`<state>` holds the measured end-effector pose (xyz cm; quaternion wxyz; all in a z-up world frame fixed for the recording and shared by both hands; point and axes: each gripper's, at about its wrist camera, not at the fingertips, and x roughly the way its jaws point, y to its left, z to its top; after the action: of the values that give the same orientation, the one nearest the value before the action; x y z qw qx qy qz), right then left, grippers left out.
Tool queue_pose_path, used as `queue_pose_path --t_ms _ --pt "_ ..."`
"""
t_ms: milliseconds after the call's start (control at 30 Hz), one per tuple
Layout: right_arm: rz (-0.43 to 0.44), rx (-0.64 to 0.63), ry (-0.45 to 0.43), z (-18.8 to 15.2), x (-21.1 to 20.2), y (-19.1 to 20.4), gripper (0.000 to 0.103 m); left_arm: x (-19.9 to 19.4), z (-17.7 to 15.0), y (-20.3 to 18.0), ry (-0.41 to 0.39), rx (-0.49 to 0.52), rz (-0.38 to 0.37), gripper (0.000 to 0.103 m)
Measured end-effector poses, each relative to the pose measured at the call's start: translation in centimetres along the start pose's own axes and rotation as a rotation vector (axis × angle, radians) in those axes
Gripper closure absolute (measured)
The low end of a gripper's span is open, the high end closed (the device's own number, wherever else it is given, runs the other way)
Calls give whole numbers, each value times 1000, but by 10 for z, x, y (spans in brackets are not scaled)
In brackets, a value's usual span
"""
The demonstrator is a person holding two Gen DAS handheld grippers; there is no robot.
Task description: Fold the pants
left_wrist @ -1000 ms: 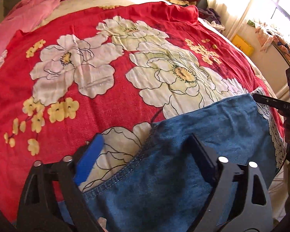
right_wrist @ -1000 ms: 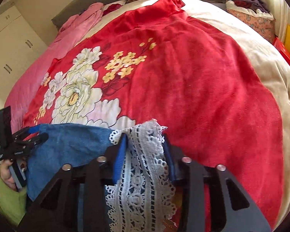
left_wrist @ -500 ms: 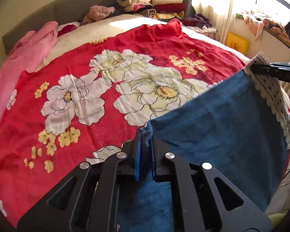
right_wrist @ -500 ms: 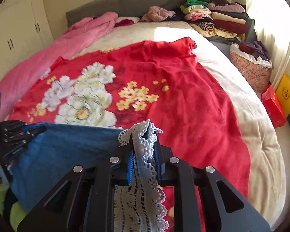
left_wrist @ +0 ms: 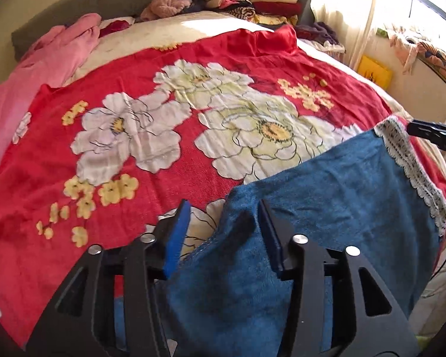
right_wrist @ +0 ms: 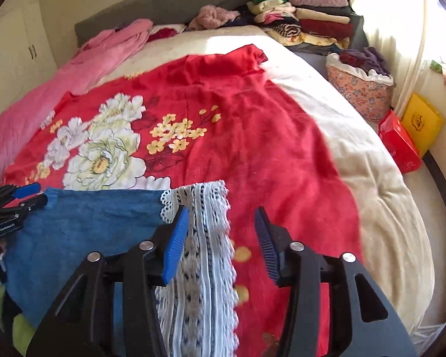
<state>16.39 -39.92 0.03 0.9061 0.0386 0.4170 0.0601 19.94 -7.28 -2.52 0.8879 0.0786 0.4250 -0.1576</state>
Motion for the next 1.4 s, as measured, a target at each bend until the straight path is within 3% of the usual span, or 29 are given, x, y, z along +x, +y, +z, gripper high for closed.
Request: queue_pose_path --t_ms 233,467,767,933,1000,1033,1167,1400 --pt "23 37 -19 -37 -55 -10 49 -42 -3 3 -61 -28 -8 36" --pt "47 56 34 -79 -70 -13 48 -75 -23 -6 -91 -25 -7 27" --pt "127 133 110 -106 -46 -18 48 -75 -76 -19 1 8 56 22" --pt "136 86 129 -114 -37 -8 48 -57 -101 -8 106 -42 110 19" --pt "161 80 137 -117 -33 -3 52 -47 -107 -4 143 -62 104 18" --pt "171 68 146 -118 -31 0 59 -44 -107 -4 155 -61 103 17" --pt "113 -71 158 -122 -32 17 75 -45 -107 -2 156 -74 86 16" --pt "-22 -148 159 -123 -45 25 77 -47 -108 -5 152 -71 91 16"
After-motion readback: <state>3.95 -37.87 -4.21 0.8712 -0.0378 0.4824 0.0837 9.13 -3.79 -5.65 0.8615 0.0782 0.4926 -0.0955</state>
